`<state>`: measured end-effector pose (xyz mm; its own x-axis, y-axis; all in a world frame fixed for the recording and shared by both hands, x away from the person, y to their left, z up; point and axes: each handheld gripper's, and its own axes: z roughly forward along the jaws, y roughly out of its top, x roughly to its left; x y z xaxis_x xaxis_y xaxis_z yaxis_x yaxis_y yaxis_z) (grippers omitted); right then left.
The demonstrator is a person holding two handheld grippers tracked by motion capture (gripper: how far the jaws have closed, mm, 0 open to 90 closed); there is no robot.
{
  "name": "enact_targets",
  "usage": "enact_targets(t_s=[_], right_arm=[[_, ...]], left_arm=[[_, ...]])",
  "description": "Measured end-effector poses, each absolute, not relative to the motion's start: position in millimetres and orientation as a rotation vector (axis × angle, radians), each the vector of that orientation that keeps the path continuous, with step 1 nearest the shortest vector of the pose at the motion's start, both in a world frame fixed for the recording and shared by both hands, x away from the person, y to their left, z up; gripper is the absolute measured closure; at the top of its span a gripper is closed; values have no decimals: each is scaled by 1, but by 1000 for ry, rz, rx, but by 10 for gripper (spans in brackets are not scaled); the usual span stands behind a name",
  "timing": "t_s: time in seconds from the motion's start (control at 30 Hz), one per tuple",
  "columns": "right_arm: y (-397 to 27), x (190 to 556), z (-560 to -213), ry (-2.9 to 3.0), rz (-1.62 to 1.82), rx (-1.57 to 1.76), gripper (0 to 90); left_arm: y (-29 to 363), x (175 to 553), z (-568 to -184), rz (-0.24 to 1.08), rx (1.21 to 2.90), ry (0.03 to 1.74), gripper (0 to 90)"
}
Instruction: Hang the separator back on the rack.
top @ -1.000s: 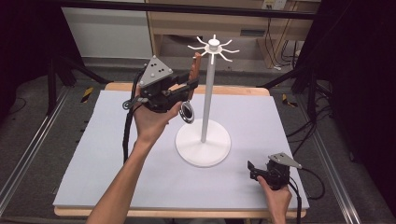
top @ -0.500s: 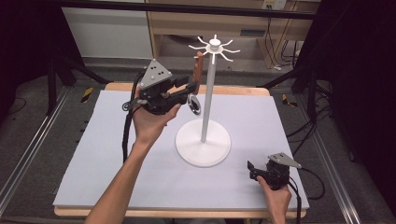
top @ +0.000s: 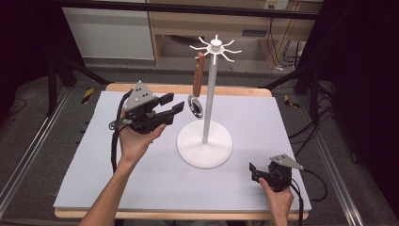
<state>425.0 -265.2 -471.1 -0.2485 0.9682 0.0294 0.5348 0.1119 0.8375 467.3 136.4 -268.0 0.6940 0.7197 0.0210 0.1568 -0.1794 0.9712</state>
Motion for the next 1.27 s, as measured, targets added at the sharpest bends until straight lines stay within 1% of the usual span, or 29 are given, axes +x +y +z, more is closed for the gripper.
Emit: enact_targets(t_s=[0.1, 0.2, 0.3, 0.5, 0.63, 0.67, 0.7, 0.8, 0.97, 1.0, 1.27], right_arm=[[-265, 425, -471, 1849, 1030, 1459, 84], [-265, 425, -471, 1849, 1028, 1461, 84], [-265, 425, -471, 1848, 1028, 1463, 84], [-266, 425, -472, 1848, 1024, 1460, 84], [-266, 425, -472, 1847, 1023, 1467, 84], [-266, 425, -472, 1847, 1022, 1465, 84], [-266, 425, -472, 1847, 1022, 1465, 84], [-267, 425, -472, 1847, 1025, 1467, 84], [-267, 424, -473, 1845, 1022, 1477, 84], [-268, 425, -473, 1844, 1017, 1478, 84], [-268, 424, -474, 1844, 1016, 1495, 84]], left_arm=[[144, 465, -276, 581, 1719, 720, 500], [155, 461, -291, 583, 1735, 749, 457], [160, 459, -301, 584, 1751, 763, 442], [175, 456, -333, 569, 1794, 826, 409], [182, 455, -347, 564, 1815, 847, 396], [187, 454, -357, 555, 1829, 863, 395], [187, 454, -357, 555, 1829, 863, 394], [199, 455, -375, 548, 1841, 915, 388], [210, 455, -390, 551, 1863, 956, 380], [216, 454, -398, 551, 1869, 977, 379], [240, 451, -425, 538, 1858, 1071, 372]])
